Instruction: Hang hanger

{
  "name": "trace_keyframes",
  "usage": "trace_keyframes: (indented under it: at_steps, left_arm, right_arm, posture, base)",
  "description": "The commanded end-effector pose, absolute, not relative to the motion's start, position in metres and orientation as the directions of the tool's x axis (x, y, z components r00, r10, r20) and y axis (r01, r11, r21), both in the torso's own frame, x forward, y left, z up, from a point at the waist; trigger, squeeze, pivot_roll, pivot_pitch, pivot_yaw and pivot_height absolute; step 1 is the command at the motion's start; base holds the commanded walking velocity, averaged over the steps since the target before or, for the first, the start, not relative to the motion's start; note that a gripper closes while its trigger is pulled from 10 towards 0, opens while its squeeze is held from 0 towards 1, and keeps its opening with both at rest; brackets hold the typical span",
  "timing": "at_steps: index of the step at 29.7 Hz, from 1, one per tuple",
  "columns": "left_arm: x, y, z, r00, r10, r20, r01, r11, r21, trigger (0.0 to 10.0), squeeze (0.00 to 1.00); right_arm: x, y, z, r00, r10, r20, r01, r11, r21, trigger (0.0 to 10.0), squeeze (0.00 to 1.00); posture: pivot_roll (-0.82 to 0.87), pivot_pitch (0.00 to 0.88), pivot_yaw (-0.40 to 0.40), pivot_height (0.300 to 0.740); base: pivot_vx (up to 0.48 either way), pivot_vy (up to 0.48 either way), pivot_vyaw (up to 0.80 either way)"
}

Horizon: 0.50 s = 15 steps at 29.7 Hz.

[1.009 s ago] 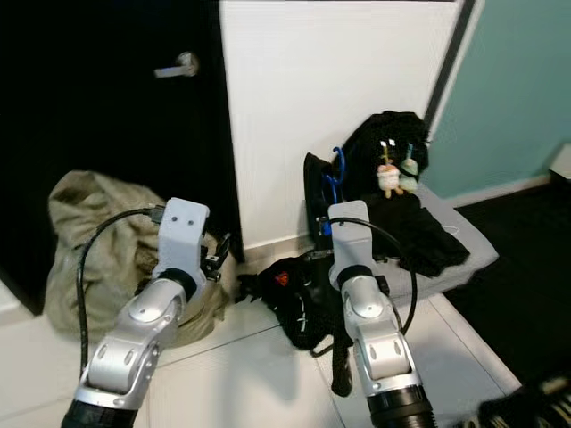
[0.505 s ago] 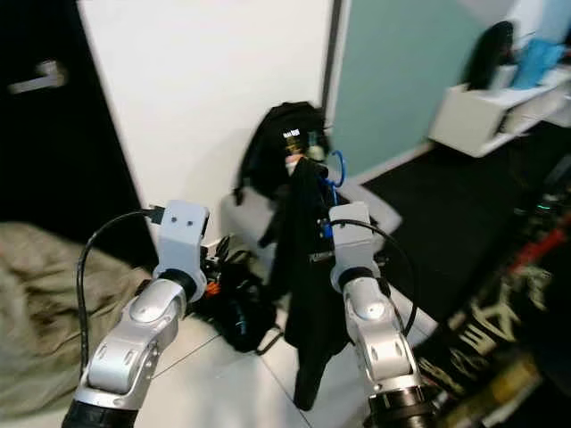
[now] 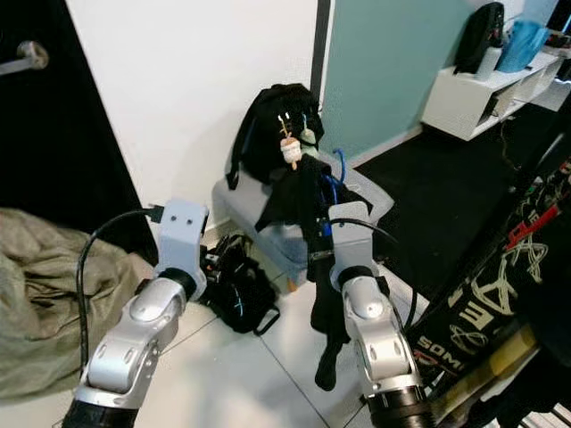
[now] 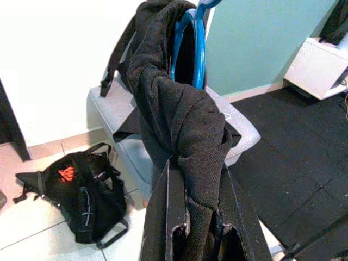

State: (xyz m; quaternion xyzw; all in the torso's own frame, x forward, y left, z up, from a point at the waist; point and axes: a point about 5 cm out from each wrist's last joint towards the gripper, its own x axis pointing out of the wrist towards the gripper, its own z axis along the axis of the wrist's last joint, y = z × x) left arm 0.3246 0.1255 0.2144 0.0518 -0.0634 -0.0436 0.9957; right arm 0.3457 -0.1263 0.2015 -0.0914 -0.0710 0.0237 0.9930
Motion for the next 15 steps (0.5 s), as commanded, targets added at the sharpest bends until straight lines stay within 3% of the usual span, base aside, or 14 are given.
trace_keyframes:
  at_steps: [1, 15]
  left_arm:
    - [0.3234, 0.1241, 0.2115, 0.990, -0.092, 0.111, 0.081, 0.991, 0.103, 10.0, 0.00]
    - [0.3236, 0.1245, 0.2118, 0.990, -0.091, 0.112, 0.080, 0.992, 0.101, 10.0, 0.00]
  right_arm:
    - [0.3443, -0.1265, 0.2116, 0.979, 0.060, 0.196, -0.026, 0.985, -0.172, 10.0, 0.00]
    - [0.3451, -0.1267, 0.2119, 0.979, 0.057, 0.195, -0.025, 0.987, -0.160, 10.0, 0.00]
  posture:
    - [-0.04, 0.194, -0.059, 0.740]
    - [-0.04, 0.197, -0.058, 0.740]
  base:
    - [-0.480, 0.000, 0.00]
    - [-0.480, 0.000, 0.00]
